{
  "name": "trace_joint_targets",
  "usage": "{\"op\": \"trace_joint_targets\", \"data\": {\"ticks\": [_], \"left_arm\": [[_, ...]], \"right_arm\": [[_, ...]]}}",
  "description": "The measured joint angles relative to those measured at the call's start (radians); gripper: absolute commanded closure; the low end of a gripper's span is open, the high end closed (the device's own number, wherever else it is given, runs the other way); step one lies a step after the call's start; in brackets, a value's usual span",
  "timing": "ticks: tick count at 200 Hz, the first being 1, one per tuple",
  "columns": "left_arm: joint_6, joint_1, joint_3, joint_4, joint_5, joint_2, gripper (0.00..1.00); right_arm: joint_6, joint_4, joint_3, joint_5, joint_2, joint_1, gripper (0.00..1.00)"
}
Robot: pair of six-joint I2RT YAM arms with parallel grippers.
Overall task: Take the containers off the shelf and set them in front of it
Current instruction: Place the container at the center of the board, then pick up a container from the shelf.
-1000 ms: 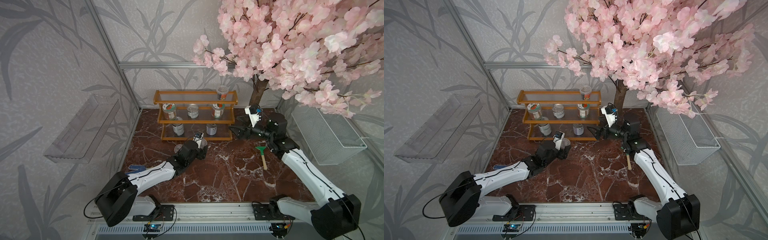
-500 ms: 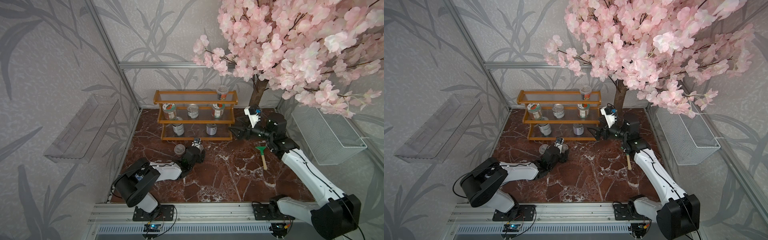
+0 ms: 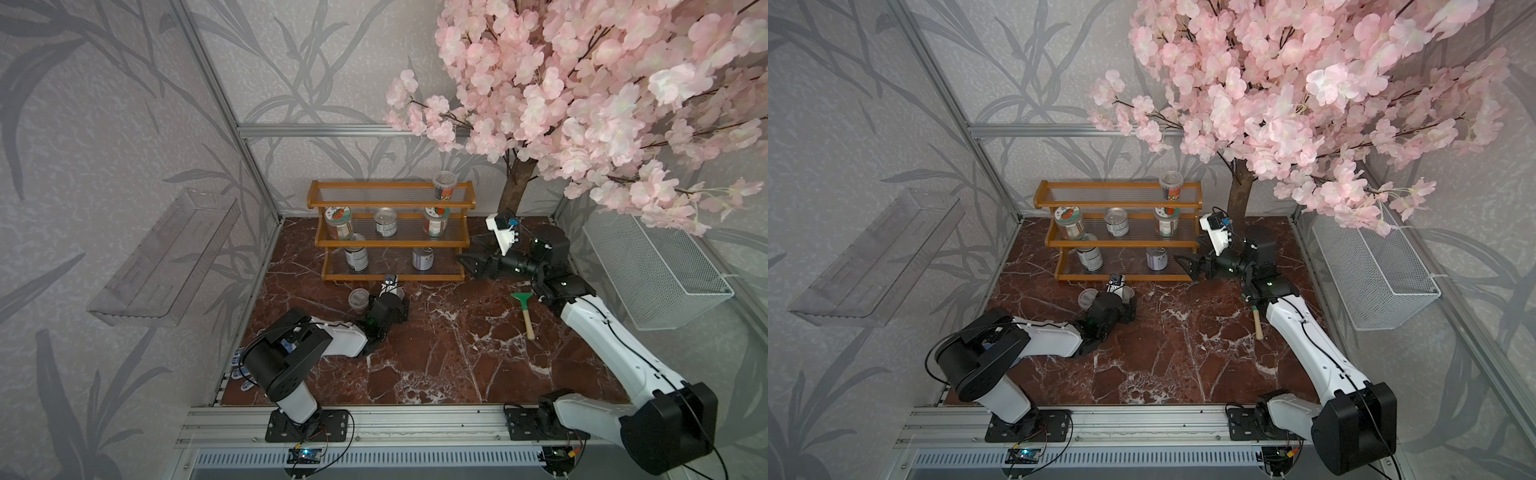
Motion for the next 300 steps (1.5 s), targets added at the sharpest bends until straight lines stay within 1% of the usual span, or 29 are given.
{"op": "trace_joint_targets", "data": {"ticks": [21, 57, 82, 123, 173, 187, 205, 230, 256, 300], "left_arm": [[-0.002, 0.004, 0.000, -0.001, 0.008, 0.002, 0.10], [-0.005, 0.005, 0.000, -0.014, 0.010, -0.001, 0.06], [0.002, 0.007, 0.002, -0.049, 0.010, -0.028, 0.02], [0.006, 0.008, 0.053, -0.148, 0.011, -0.134, 0.00], [0.048, 0.014, 0.157, -0.310, 0.025, -0.317, 0.00], [0.060, 0.030, 0.203, -0.356, 0.056, -0.354, 0.00], [0.072, 0.075, 0.285, -0.407, 0.120, -0.375, 0.00], [0.075, 0.148, 0.369, -0.432, 0.255, -0.388, 0.00], [0.082, 0.212, 0.412, -0.446, 0.381, -0.390, 0.00], [0.082, 0.273, 0.433, -0.473, 0.511, -0.390, 0.00]], "right_arm": [[0.000, -0.002, 0.000, 0.001, 0.000, 0.000, 0.01], [-0.001, -0.003, 0.000, 0.003, 0.003, 0.000, 0.01], [0.000, -0.003, 0.000, 0.007, 0.009, 0.000, 0.01], [0.016, 0.005, 0.000, 0.018, 0.010, -0.001, 0.01], [0.067, 0.050, 0.002, 0.052, 0.013, -0.001, 0.01], [0.084, 0.060, 0.015, 0.080, 0.025, 0.000, 0.01], [0.099, 0.063, 0.056, 0.125, 0.055, 0.001, 0.01], [0.096, 0.057, 0.153, 0.208, 0.118, 0.019, 0.01], [0.069, 0.027, 0.270, 0.298, 0.198, 0.058, 0.01], [-0.006, -0.064, 0.476, 0.441, 0.360, 0.093, 0.01]]}}
